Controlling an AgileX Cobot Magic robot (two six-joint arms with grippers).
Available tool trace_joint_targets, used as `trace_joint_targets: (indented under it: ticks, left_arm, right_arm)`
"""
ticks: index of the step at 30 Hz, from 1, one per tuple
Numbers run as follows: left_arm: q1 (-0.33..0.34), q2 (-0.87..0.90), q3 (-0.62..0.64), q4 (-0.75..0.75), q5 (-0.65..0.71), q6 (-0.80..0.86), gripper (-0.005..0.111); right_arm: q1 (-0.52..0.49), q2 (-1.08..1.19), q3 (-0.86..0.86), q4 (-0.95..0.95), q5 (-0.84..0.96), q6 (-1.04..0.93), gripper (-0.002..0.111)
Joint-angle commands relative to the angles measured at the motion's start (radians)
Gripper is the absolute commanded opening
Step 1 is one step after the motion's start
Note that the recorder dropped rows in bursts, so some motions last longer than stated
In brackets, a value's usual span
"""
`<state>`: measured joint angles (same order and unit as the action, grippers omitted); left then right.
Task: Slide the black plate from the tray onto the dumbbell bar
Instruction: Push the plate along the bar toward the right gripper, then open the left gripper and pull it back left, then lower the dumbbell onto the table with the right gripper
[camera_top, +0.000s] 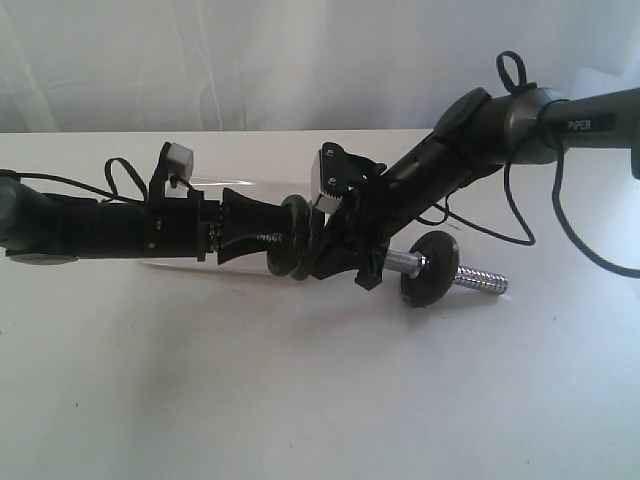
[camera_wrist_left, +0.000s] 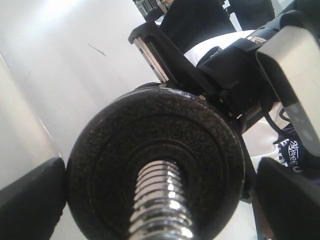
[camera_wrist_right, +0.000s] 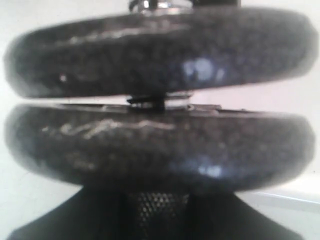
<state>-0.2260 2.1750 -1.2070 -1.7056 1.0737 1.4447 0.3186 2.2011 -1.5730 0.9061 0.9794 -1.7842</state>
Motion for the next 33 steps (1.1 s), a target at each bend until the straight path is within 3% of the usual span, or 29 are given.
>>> trace_joint_targets:
  ticks: [1, 11, 18, 33]
  left_arm:
    - [-0.002, -0.024, -0.004, 0.006, 0.147, -0.008, 0.105]
    - [0.146, -0.024, -0.004, 0.205, 0.147, 0.000, 0.105]
    - [0.237, -0.024, -0.005, 0.128, 0.147, 0.017, 0.105]
    - [0.248, -0.024, -0.041, 0.125, 0.147, 0.017, 0.105]
  right_arm:
    - [0.000, -0.045, -0.019, 0.133, -0.001, -0.008, 0.000]
    - [0.000, -0.045, -0.019, 0.105, -0.001, -0.010, 0.000]
    - [0.000, -0.042, -0.019, 0.035, 0.045, -0.010, 0.000]
    - [0.000, 0.042, -0.019, -0.045, 0.028, -0.010, 0.000]
